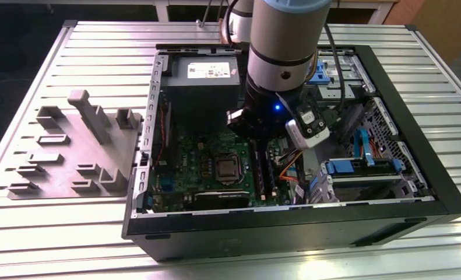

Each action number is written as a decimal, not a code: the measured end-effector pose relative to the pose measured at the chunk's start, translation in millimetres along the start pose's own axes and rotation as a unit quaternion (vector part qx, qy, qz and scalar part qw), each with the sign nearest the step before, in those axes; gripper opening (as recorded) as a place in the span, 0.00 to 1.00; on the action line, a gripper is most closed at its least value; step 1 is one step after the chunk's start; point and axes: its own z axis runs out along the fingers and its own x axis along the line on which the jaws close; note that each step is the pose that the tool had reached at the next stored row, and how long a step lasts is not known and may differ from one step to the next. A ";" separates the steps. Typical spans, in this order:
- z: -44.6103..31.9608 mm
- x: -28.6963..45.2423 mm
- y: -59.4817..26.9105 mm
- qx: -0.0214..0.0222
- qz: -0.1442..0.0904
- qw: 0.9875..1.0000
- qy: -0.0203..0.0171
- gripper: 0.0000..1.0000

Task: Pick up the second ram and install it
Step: 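Insert the second ram into the second slot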

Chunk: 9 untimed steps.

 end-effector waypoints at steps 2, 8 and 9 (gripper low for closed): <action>-0.1 0.0 0.0 0.000 0.000 1.000 0.000 0.19; -0.3 0.0 0.0 0.000 0.000 1.000 0.000 0.19; -0.3 0.0 0.0 0.000 0.000 1.000 0.000 0.19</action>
